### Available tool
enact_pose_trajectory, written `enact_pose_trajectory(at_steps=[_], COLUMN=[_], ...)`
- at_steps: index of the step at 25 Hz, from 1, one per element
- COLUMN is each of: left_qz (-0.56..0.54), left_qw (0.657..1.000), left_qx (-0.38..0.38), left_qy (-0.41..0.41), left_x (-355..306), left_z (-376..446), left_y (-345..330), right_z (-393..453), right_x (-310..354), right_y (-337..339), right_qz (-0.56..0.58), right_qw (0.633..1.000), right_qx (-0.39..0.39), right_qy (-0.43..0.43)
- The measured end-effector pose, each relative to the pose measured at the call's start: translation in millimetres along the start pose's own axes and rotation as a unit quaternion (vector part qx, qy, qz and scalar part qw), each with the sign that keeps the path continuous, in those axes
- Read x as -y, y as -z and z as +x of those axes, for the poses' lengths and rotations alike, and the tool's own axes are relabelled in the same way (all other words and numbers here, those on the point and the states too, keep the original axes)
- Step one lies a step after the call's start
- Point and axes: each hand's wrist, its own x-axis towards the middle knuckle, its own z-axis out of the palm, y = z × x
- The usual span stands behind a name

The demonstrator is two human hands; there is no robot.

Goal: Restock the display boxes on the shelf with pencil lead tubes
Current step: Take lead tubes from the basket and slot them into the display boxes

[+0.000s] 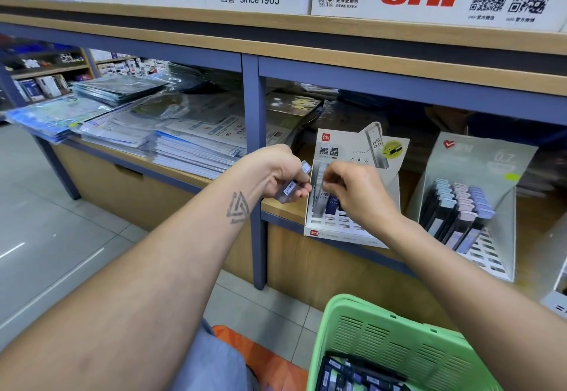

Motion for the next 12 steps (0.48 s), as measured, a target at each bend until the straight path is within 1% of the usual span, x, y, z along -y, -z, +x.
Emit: enact_pose_trajectory(at_steps=[5, 8, 10, 12], left_qz=[-0.009, -0.011, -0.003, 0.008], left_qw=[1.000, 1.000, 1.000, 1.000], left_qx=[-0.007, -0.008, -0.006, 0.001], left_qy=[-0.013, -0.014, -0.013, -0.008], left_x=[-1.6, -2.4, -2.4, -1.3], left_z=[-5.2, -7.6, -7.5, -7.7], left_y=[2.0, 3.8, 5.7, 7.0], right_z=[-0.7, 3.8, 3.4, 3.3], right_x=[-4.2, -2.6, 1.6, 2.7], right_y=[-8.1, -7.8, -8.2, -8.3], right_qz=[-0.013, -0.079, -0.114, -0.126], right_qw=[1.000, 0.996, 0.993, 0.991], right_qx=[0.013, 0.025, 0.040, 0.046], right_qy=[0.000, 0.024, 0.017, 0.005])
